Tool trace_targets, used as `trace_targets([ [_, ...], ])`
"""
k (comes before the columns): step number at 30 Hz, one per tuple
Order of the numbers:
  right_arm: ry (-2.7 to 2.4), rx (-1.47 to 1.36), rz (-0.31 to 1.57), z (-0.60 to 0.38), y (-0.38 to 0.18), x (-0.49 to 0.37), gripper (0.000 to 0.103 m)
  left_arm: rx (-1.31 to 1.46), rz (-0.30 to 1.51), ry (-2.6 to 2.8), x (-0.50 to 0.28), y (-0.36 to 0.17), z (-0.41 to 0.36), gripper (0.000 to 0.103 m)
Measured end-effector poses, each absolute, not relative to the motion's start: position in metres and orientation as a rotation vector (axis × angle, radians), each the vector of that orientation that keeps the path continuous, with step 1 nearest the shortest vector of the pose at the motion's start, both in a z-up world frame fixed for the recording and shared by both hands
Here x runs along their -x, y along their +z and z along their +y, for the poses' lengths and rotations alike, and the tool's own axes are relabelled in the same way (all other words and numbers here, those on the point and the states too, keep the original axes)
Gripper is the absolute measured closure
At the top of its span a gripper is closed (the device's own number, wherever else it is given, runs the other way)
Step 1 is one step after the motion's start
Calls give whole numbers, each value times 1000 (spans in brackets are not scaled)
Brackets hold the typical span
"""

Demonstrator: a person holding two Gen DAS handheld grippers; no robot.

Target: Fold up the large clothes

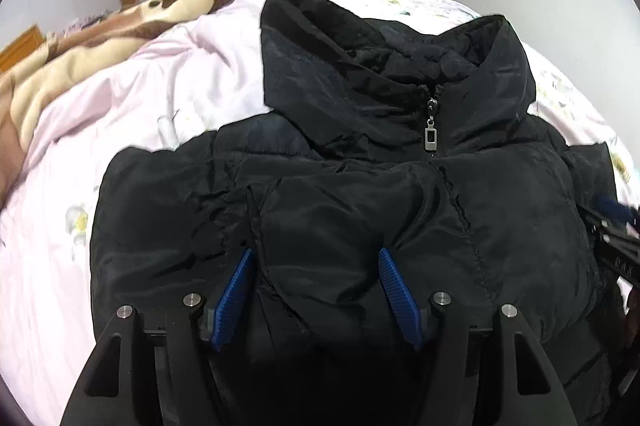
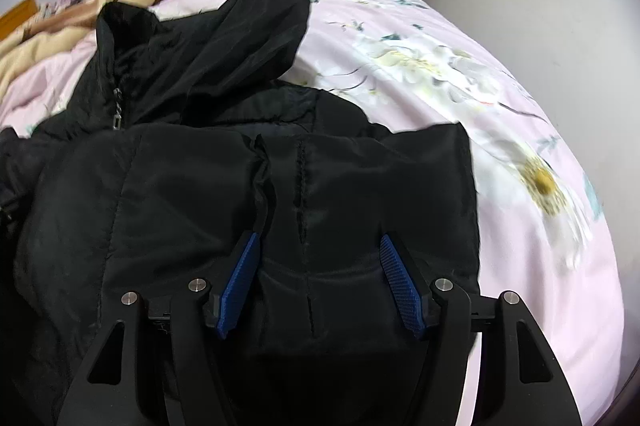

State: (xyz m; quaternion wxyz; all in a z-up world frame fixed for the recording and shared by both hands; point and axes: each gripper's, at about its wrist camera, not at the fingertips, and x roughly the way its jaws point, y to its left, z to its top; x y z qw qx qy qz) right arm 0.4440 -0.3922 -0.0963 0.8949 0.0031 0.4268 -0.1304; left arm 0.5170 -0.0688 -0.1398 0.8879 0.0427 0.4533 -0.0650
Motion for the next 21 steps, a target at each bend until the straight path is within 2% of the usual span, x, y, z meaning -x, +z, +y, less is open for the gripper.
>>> trace_targets([
  [2,-255,-44,916,-402,-102,-448,39,-105,938,-141,-519,-144,-72,33],
  [10,-269,-13,929,-410,-109,-439,37,-54,970,-155,-522,-156,-67,31],
  [17,-227,-82,904,-414,-79,-429,37,94,996,-242,-527,-128,-37,31],
  [21,-185,-170,852,-421,-52,-432,37,80,937,-228,-538,-99,-22,30],
])
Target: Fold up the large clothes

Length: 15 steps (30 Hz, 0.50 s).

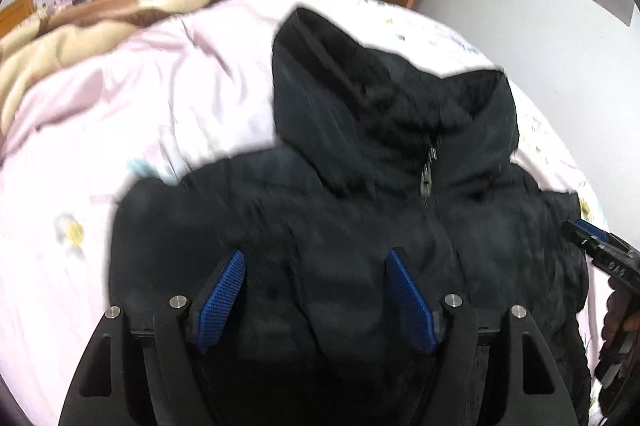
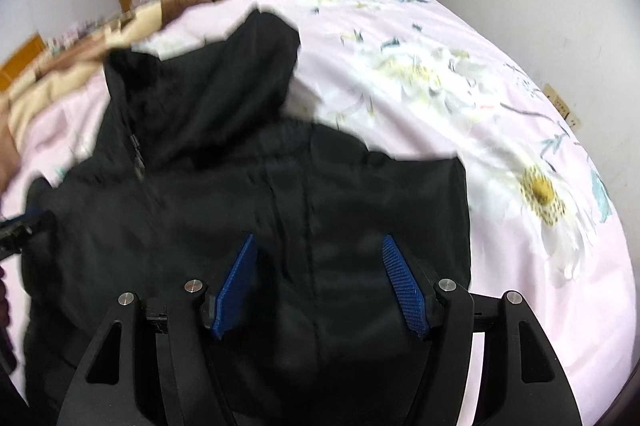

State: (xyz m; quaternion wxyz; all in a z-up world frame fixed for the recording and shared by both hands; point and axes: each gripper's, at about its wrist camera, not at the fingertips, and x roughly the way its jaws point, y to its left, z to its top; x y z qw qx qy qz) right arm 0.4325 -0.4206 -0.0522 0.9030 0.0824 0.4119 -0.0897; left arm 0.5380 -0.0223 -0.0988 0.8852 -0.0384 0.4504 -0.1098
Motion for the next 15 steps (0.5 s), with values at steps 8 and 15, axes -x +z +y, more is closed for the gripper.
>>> trace_targets([
  [8,-164,-243,794,-438,5,-497,37,120,904,-180,-613,-46,5,21],
  [15,-190,-375,789,-458,21,-576,37,267,876,-101,-695,-22,21,20],
])
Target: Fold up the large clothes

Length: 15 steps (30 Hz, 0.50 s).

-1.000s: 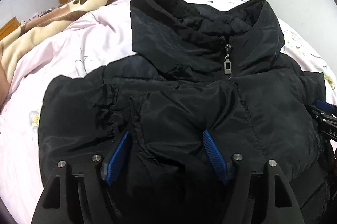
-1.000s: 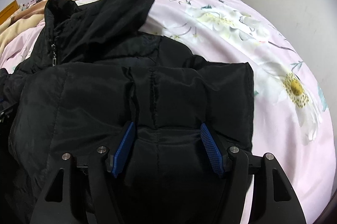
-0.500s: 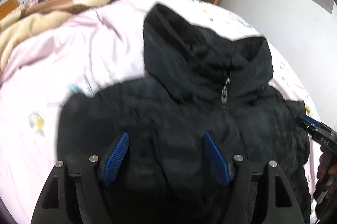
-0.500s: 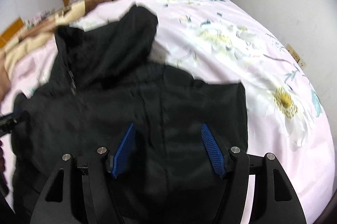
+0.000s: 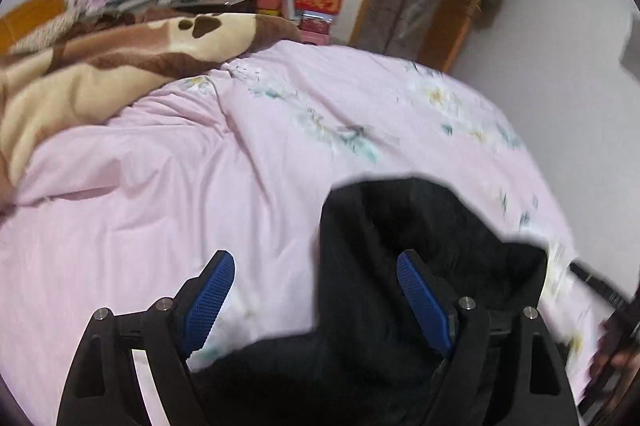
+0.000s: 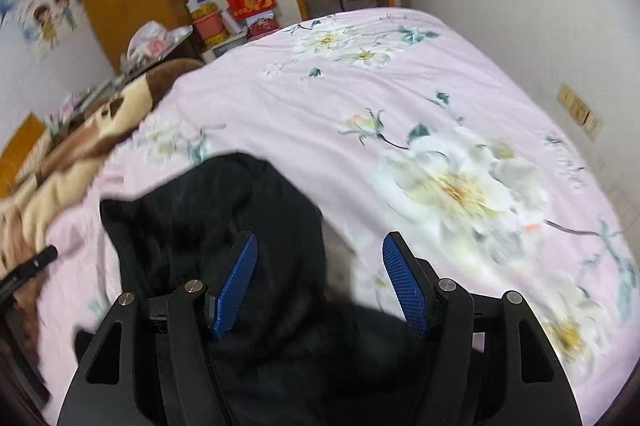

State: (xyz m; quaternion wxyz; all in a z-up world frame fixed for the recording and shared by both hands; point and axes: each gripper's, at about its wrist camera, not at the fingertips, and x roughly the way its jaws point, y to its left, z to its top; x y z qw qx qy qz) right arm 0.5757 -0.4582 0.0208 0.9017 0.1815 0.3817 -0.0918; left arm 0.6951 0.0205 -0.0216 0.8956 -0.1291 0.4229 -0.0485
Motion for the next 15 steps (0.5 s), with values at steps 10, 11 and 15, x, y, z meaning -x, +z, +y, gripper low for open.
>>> trace_targets([
  [10,-148,-616,930,-471,-30,-638,43,381,1013,-69,-763,-78,14,20],
  [11,-126,-637,947,-467,-36,-639,50,405,1024,-70,-764,-85,12,26],
  [15,-112,-600,962,-455,-38,-638,82,326,1027,-85,-760,-90,-7,94],
])
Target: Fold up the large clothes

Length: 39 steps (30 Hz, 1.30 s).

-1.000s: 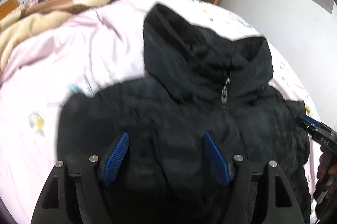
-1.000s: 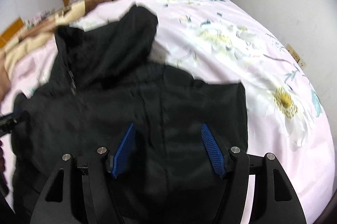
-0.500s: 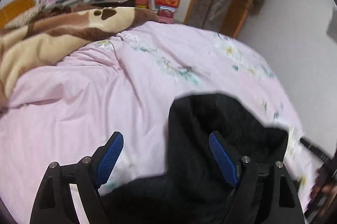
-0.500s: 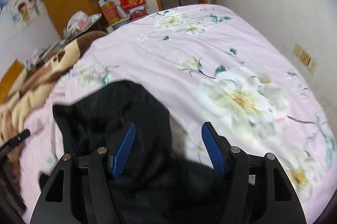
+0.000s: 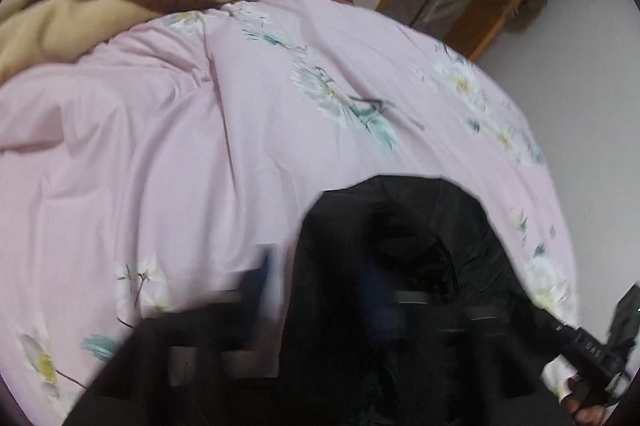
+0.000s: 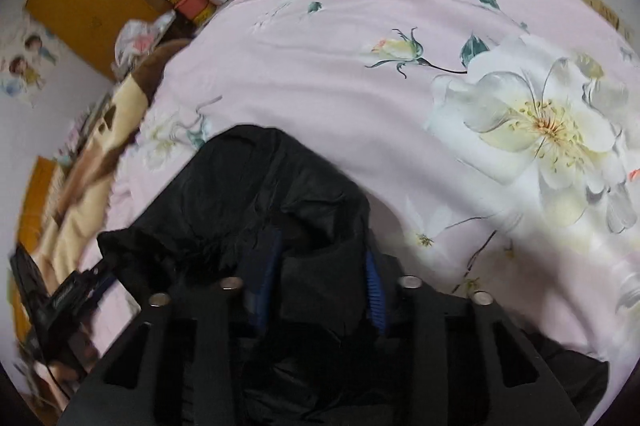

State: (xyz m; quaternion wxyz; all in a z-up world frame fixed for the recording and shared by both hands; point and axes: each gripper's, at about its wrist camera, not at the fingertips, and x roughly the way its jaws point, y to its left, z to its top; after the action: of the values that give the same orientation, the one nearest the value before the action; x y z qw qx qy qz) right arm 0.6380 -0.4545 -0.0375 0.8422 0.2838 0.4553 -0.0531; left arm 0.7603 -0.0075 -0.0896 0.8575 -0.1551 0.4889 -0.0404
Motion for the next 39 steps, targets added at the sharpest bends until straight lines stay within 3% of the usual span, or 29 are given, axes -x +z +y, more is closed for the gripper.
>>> trace_targets([
  [1,-111,-554,966,-449,-35,-636,86,298,1029,-88,-758,-89,-11,99],
  [4,-96,-478,960,-441,-28,-626,92,229,979,-83,-742,-76,-18,100],
  [17,-14,-161,785,-387,12,-526,95,149,834,-148,-622,-36,11,100],
  [26,-49,-42,788,-373,0,-469,97,133,907,-150,-564,-65,33,97],
  [28,-71,-62,799,-379,-6,-465,97,193,922,-154,-556,-67,43,90],
  [32,-106,-48,816,-386,-16,-458,97,202,916,-160,-535,-70,60,58],
  [35,-114,-96,815,-395,-21,-451,97,240,945,-174,-527,-77,72,51],
  [39,-119,-122,795,-396,-25,-440,97,249,969,-184,-517,-84,76,51],
])
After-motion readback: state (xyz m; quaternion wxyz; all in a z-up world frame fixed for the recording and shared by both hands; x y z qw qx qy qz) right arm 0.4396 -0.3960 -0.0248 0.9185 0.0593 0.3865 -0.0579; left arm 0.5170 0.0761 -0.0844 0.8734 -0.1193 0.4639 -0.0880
